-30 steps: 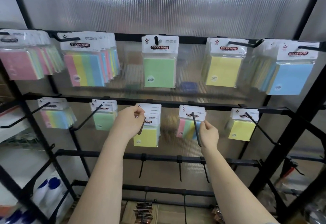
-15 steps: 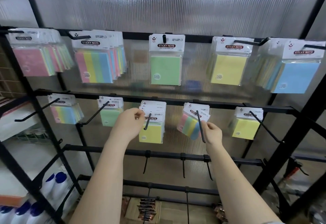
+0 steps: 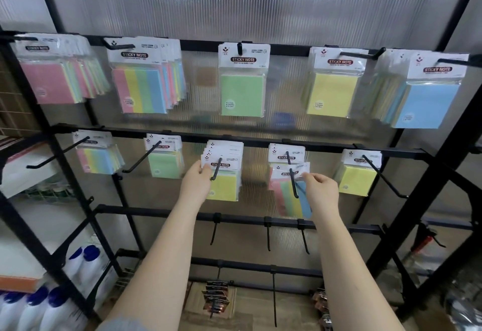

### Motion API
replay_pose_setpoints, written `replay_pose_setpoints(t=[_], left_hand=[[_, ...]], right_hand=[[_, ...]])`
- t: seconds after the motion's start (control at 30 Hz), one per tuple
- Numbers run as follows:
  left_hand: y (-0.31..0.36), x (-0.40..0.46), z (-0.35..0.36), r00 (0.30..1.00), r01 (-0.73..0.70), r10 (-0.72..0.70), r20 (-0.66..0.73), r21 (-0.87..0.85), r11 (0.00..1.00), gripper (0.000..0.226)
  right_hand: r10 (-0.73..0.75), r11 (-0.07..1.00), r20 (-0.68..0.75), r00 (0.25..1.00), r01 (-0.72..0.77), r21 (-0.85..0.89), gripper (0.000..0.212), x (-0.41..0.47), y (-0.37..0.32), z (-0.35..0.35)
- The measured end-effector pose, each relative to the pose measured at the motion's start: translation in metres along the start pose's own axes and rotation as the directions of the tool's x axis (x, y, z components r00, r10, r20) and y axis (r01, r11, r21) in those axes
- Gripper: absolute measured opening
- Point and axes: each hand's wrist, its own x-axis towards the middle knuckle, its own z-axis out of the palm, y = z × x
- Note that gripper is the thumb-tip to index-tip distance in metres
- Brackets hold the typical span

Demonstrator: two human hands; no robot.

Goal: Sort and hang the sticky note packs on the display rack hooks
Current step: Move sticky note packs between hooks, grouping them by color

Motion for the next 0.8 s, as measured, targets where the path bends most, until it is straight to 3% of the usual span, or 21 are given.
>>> replay_pose_setpoints(t=[0.33, 0.47, 0.57, 0.67, 0.8], left_hand=[[-0.014, 0.008, 0.012, 0.984, 0.12, -0.125, -0.126, -0.043, 0.992, 0.028], [-0.017, 0.011, 0.017, 0.98, 0.151, -0.155, -0.127, -0.041, 0.988, 0.014], [-0.017, 0.012, 0.019, 0.973, 0.212, -0.225, -0.047, -0.188, 0.959, 0.017], [-0.016, 0.009, 0.021, 0.946, 0.309, -0.325, 0.005, -0.328, 0.893, 0.02], [-0.006, -0.001, 0.022, 0.952, 0.272, -0.305, -0.039, -0.353, 0.895, 0.026]], right_hand=[[-0.062, 0.969, 0.087, 0.994, 0.081, -0.233, 0.037, -0.02, -0.003, -0.027], [-0.057, 0.946, 0.132, 0.99, 0.095, -0.31, 0.04, -0.029, -0.008, -0.038], [-0.042, 0.928, 0.16, 0.986, 0.097, -0.359, 0.026, -0.036, -0.012, -0.047], [-0.034, 0.922, 0.168, 0.985, 0.096, -0.376, 0.033, -0.041, -0.016, -0.056], [-0.048, 0.918, 0.166, 0.985, 0.109, -0.382, 0.036, -0.047, -0.024, -0.064]])
